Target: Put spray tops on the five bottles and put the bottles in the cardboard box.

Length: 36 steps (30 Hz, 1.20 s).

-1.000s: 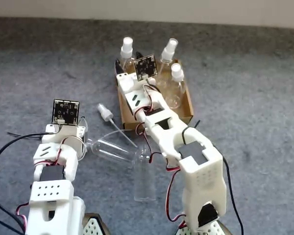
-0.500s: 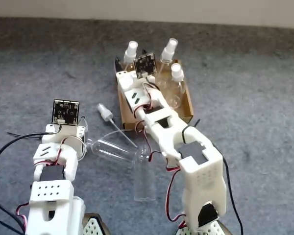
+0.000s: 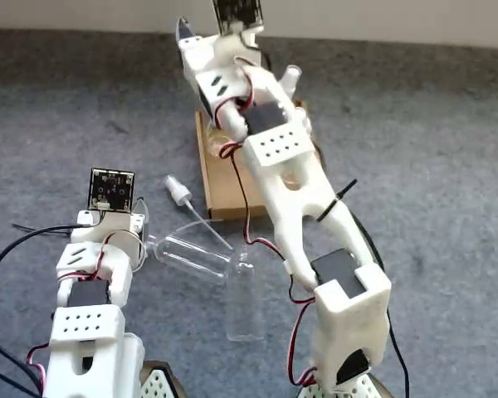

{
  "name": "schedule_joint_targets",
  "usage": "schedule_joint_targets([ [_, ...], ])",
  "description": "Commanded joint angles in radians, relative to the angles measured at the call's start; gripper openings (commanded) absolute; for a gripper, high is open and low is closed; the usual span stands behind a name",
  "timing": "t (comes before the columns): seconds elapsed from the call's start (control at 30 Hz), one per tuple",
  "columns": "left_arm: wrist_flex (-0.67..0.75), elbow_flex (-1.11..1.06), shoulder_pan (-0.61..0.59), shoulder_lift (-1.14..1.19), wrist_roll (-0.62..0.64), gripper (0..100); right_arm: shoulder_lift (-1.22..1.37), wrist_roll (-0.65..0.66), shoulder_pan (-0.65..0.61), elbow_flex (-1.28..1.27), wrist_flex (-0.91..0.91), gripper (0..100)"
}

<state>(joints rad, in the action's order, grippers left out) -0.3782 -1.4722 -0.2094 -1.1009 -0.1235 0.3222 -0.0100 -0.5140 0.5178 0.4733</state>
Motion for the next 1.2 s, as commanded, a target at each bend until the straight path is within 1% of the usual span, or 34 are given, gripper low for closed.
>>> schedule_joint_targets([
  [0.0,0.025,0.004,-0.002,-0.004,0.002,15,-0.096,0.003,-0.002,0.177,0.423,27.1],
  [0.1,0.025,0.004,-0.002,-0.004,0.0,15,-0.117,0.003,-0.044,0.183,0.713,27.1],
  [0.2,0.025,0.004,-0.005,-0.004,0.0,15,-0.147,0.003,-0.13,0.188,1.015,27.1],
  [0.27,0.025,0.004,-0.005,-0.004,0.0,15,-0.17,0.003,-0.179,0.185,1.179,27.1],
  [0.33,0.025,0.004,-0.007,-0.004,0.0,15,-0.179,0.009,-0.222,0.182,1.297,27.1],
  [0.5,0.025,0.004,-0.008,-0.004,0.0,15,-0.223,0.011,-0.219,0.012,1.293,27.1],
  [0.6,0.025,0.002,-0.008,-0.004,0.0,15,-0.294,0.012,-0.225,-0.177,1.293,27.1],
  [0.7,0.025,0.002,-0.008,-0.004,-0.002,15,-0.417,-0.025,-0.251,-0.392,1.259,27.0],
  [0.77,0.025,0.002,-0.005,-0.004,-0.002,15,-0.541,-0.055,-0.254,-0.561,1.15,27.0],
  [0.87,0.025,0.002,-0.005,-0.004,-0.002,15,-0.731,-0.068,-0.257,-0.812,0.961,27.0],
  [0.93,0.025,0.002,-0.005,-0.004,-0.002,15,-0.816,-0.068,-0.282,-0.984,0.868,27.1],
  [1.07,0.025,0.002,-0.004,-0.004,-0.002,15,-0.877,-0.069,-0.318,-1.267,0.697,27.3],
  [1.17,0.025,0.002,-0.004,-0.004,-0.002,15,-0.875,-0.069,-0.334,-1.366,0.568,27.3],
])
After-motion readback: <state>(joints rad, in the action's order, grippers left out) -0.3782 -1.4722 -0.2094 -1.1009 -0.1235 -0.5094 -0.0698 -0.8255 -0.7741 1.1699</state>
